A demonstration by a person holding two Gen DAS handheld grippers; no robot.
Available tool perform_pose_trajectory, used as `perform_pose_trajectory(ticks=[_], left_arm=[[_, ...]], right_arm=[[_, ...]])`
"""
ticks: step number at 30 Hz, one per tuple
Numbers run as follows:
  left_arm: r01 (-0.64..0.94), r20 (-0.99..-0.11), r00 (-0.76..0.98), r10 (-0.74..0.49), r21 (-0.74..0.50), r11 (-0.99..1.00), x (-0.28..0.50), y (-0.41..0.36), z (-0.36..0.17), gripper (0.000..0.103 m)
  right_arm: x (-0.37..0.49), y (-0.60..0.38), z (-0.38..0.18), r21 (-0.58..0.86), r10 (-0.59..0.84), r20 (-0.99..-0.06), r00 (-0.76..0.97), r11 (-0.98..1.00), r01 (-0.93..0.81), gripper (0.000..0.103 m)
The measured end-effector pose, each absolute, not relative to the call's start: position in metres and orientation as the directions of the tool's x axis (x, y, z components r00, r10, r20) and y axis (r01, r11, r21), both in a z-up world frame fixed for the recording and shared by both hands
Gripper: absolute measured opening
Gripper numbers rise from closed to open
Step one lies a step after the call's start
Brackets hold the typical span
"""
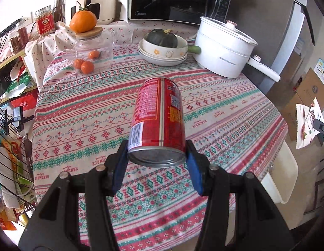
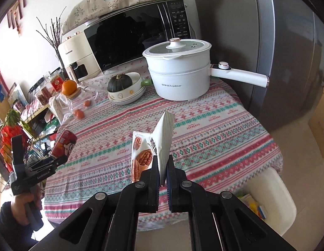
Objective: Collect trash
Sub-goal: 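Carry the red can and nut packet over the white bin with both tools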
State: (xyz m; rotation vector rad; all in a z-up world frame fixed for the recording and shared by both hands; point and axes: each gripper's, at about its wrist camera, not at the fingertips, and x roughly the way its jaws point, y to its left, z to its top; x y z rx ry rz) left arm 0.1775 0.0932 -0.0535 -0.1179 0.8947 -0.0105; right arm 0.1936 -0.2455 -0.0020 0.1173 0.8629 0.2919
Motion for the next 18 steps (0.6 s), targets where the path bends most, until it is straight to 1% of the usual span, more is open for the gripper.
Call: perform_pose_trajectory(ticks=[5,7,12,18], left_arm=[[0.052,-0.765,0.628,-0.143,-0.142,0.988,0.158,0.058,-0.043,0.054],[0.092,-0.761,0.627,-0.165,-0.139,0.986,0.152,0.042,-0.041,0.054],[0.166,-0.767,0.601,-0.226,-0.156,0.974,0.148,0.008,-0.045,0.054],[0.247,-0.771,0.563,-0.297,-0.186,0.951,0.152,-0.031,-0.048,0.054]], right_arm=[[0.173,-0.284,-0.010,0.239,0.253,-0.743,0.619,0.965,-0.108,0.006],[0.169,-0.302,-0.012,0.253,0.240,-0.750,0.617,0.965,-0.068,0.006],[0.156,-0.346,-0.019,0.238,0.181,-0.757,0.628,0.971,0.007,0.006],[0.148,-0.410,-0.052,0.244,0.121,-0.812,0.571,0.959,0.142,0.006]])
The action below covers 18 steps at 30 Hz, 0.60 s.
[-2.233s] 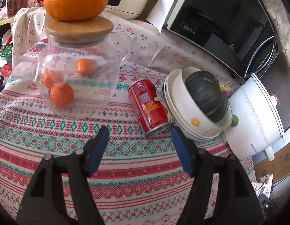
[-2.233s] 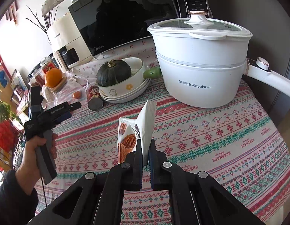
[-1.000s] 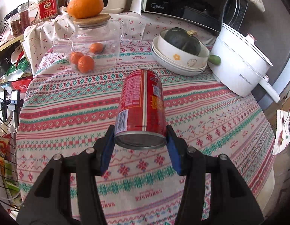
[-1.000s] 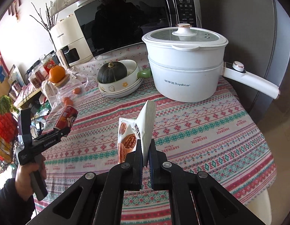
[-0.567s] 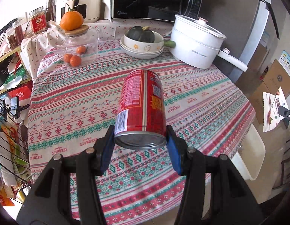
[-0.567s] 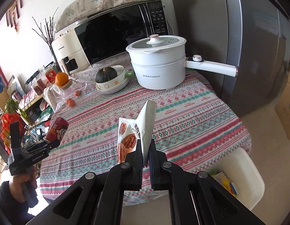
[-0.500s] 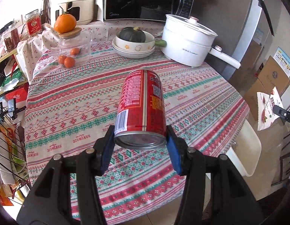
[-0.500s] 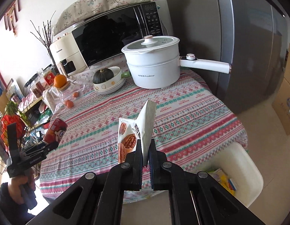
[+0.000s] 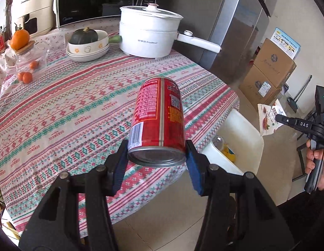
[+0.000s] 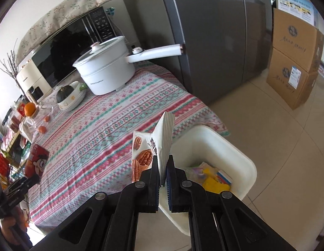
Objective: Collect trash
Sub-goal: 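Carry the red can and nut packet over the white bin with both tools, then open both tools to drop the can and packet into the bin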
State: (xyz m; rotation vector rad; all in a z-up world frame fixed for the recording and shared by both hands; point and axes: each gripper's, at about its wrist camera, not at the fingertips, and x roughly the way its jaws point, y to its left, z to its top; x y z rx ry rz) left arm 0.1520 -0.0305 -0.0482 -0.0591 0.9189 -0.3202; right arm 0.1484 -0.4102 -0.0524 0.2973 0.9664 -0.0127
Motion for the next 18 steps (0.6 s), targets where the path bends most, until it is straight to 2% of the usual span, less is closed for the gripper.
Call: perform_pose_trajectory(ticks=[5,13,15,16,17,18], left_arm=[[0.304,-0.778,0.524,-0.346,-0.209,0.929,0.152,-0.064,-0.054,0.054],[0.419,-0.789,0.455,-0.412,-0.218,0.882,0.148,-0.126,-0.061,0.054],[0.447,-0.792,0.437,-0.427,-0.221,0.867,0.148,-0.143,-0.064,0.054],[0.459,-0.795,0.427,-0.431,-0.220,0.861,0.147,-0.151,-0.067,0.054],[0.472,-0.799,0.415,-0.435,-0.219,0.854,0.147,-0.160,-0.070,0.054],[0.483,-0.804,0.402,-0.439,-0.221,0.847,0.147,-0.169,-0.073,0.054]], right_arm=[[0.146,-0.455,-0.081,0.227,0.073,-0.863,0.500,0.940,0.255,0.006],[0.147,-0.500,-0.103,0.232,0.049,-0.889,0.455,0.905,0.357,0.008],[0.149,-0.505,-0.104,0.244,0.050,-0.888,0.457,0.894,0.376,0.018],[0.150,-0.508,-0.104,0.257,0.057,-0.889,0.454,0.884,0.391,0.019],[0.149,-0.512,-0.104,0.274,0.069,-0.890,0.450,0.871,0.409,0.028],[0.148,-0.517,-0.105,0.290,0.078,-0.891,0.447,0.856,0.428,0.044]])
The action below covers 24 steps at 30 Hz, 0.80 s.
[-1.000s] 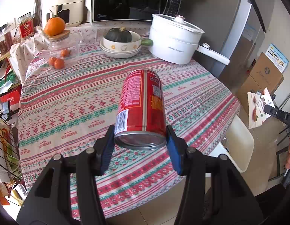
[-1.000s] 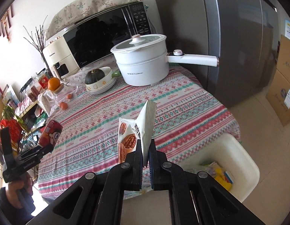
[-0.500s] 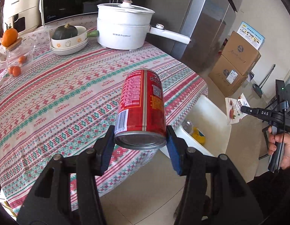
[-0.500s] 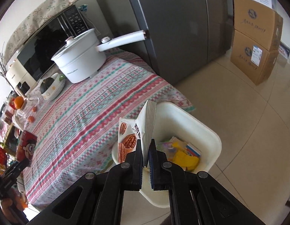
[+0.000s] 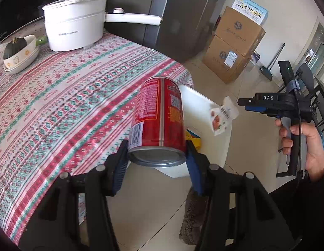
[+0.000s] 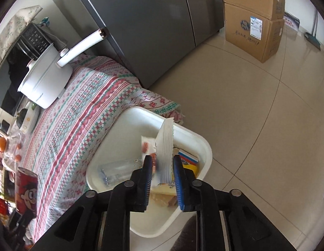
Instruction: Collect trash
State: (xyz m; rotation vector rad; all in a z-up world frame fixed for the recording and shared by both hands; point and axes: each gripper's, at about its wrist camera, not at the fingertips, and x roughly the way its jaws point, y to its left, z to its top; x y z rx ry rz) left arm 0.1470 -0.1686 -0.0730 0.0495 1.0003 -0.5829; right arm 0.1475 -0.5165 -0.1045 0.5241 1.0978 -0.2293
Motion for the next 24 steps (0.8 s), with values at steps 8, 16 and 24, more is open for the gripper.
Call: perform_pose_trajectory(ticks=[8,16,24], left_arm=[[0.540,-0.830,0.303,-0.468,-0.255,0.802,0.153,-0.228,-0.109,0.054],[0.572,-0.835,0.287,-0.469,-0.243,0.783,0.157,-0.267,-0.134,0.054],[0.549,-0.835,0.352,-0.423,-0.182,0.816,0.159,-0.262,-0.132,0.096]], right_arm=[[0.127,-0.525,-0.087,0.296,0.063,-0.879,0.472,0.849,0.438,0.059],[0.107,-0.537,-0.086,0.257,0.020,-0.887,0.461,0.851,0.458,0.064],[0.103,-0.538,-0.081,0.273,0.025,-0.880,0.474,0.843,0.463,0.072]])
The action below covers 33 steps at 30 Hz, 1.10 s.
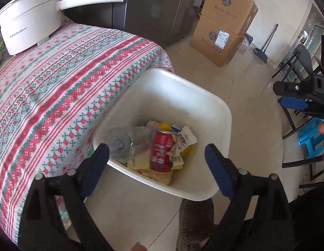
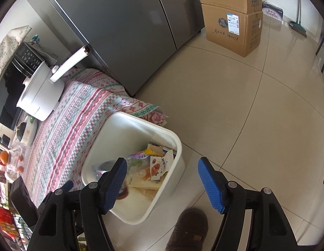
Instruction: Collect trash
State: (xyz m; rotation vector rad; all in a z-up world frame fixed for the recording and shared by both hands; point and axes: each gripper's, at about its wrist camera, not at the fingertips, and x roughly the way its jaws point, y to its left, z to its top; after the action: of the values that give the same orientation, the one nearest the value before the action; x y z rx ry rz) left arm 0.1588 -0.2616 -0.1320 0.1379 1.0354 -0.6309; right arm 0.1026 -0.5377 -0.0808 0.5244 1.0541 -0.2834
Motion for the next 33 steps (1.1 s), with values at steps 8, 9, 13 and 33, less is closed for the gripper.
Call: perform_pose_trajectory(ticks=[8,9,13,33], left_arm=[[0.441,-0.839,0.440,-0.319,-0.107,0.891,0.148,-0.204,-0.102,0.102],[0.415,-0.839,0.453,-0.302,-0.101,0.904,0.145,-0.193,-0.098,0.102],[0.331,-0.833,0.490,-0.256,-0.094,0.939,0.134,-0.154,-0.085,0.102],[0.057,-0.732,0.677,-0.082,-0.059,0.997,0.065,-0.022,-0.029,0.102]], right_arm=[[0.103,-0.495,-0.063,0.217,0.010,-0.863,0.506,0.910,0.352,0.078],[0.103,-0.487,-0.060,0.212,0.018,-0.861,0.508,0.921,0.326,0.079],[0.102,-0.446,-0.044,0.172,0.029,-0.837,0.546,0.962,0.213,0.087],[0.050,-0.314,0.000,0.010,-0.027,-0.690,0.723,0.999,0.046,0.103]])
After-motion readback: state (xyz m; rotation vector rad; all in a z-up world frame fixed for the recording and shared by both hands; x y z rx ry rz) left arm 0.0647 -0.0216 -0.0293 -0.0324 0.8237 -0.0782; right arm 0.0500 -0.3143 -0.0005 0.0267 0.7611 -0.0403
